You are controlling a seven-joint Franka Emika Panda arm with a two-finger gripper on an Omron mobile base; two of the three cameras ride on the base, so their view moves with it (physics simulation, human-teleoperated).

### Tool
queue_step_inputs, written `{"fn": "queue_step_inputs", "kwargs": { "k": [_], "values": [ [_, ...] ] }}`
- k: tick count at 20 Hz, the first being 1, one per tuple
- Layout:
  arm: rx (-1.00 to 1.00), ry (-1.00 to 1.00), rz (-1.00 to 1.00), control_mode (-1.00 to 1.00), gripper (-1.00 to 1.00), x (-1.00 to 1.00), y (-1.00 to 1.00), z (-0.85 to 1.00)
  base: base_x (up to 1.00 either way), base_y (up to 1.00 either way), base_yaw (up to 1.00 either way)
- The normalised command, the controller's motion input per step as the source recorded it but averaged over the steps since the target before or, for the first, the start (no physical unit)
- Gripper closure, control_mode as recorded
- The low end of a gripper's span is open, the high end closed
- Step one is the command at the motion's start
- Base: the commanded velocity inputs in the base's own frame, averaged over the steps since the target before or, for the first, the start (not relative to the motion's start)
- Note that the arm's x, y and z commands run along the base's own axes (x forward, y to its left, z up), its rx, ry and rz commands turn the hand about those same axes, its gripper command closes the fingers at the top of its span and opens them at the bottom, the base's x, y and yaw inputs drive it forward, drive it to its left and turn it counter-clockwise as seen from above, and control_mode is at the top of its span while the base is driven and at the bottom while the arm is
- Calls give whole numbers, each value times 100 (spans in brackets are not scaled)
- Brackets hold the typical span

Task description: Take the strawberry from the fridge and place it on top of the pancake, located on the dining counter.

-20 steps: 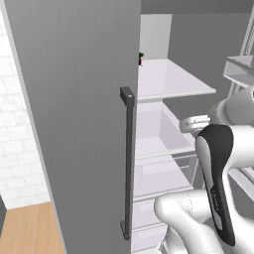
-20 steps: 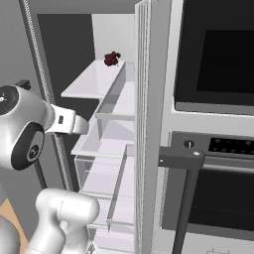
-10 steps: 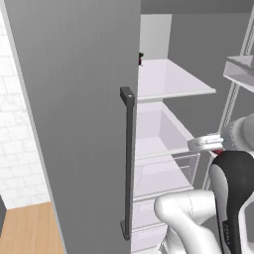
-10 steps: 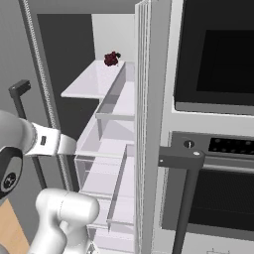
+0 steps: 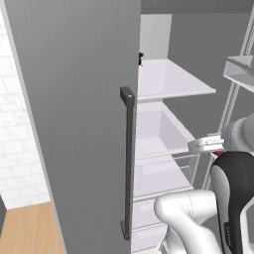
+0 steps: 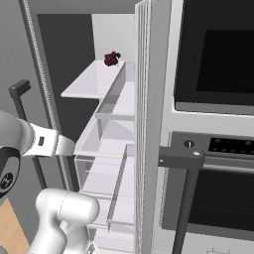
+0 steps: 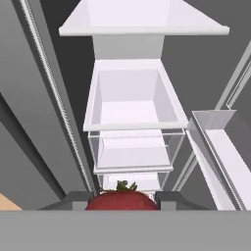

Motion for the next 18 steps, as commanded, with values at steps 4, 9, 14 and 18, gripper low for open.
{"fn": "queue_step_inputs", "kwargs": {
  "k": [4, 9, 14, 18],
  "values": [
    [0, 0, 0, -100, 100, -2, 0, 0, 0, 0, 0],
    [0, 0, 0, 100, 100, 0, 0, 0, -45, 8, 0],
    [0, 0, 0, 100, 100, 0, 0, 0, -83, 26, 0],
    [0, 0, 0, 100, 100, 0, 0, 0, -79, 43, -4]
  ]
}}
